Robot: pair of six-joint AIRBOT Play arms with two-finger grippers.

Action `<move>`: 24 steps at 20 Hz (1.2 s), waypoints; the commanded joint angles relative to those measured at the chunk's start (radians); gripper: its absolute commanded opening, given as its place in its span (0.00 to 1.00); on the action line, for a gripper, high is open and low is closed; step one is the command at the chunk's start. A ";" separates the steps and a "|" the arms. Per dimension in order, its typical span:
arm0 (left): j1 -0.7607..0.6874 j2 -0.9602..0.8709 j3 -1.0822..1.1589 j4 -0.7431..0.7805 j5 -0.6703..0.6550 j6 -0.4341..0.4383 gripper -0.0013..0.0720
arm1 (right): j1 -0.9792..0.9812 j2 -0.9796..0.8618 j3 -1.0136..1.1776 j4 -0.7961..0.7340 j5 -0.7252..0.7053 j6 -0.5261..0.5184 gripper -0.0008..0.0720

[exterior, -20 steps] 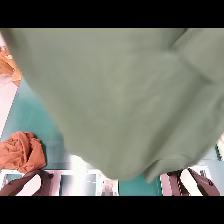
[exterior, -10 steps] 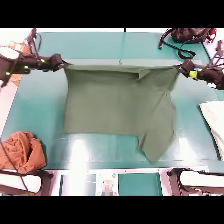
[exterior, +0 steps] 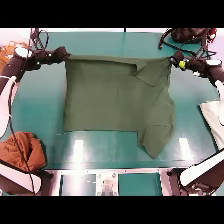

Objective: Fold the shirts.

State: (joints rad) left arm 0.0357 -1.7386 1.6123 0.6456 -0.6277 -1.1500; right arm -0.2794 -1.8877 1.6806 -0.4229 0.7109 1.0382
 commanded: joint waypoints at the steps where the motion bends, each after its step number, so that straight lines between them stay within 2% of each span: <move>1: -0.006 -0.006 0.024 0.000 0.060 0.000 0.05 | 0.019 -0.051 0.090 0.023 -0.042 0.000 0.05; 4: -0.006 -0.016 0.023 0.005 0.046 0.011 0.05 | 0.020 -0.058 0.090 0.018 -0.046 -0.003 0.05; 6: -0.006 -0.027 0.019 0.062 -0.013 0.004 0.05 | 0.011 -0.058 0.090 -0.034 0.003 -0.003 0.05; 11: -0.006 -0.042 0.016 0.345 -0.240 -0.137 0.05 | -0.068 -0.057 0.090 -0.298 0.346 0.066 0.05; 14: -0.006 -0.042 0.013 0.406 -0.353 -0.160 0.05 | -0.098 -0.056 0.076 -0.357 0.496 0.065 0.05; 18: -0.008 -0.042 -0.079 0.407 -0.356 -0.181 0.05 | -0.094 -0.057 0.015 -0.454 0.530 0.069 0.05; 24: -0.064 -0.043 -0.182 0.408 -0.212 -0.181 0.05 | -0.076 -0.057 -0.055 -0.454 0.483 0.069 0.05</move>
State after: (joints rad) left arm -0.0036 -1.7809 1.4662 1.0481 -0.8989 -1.3258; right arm -0.3637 -1.9442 1.6516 -0.8616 1.1934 1.1061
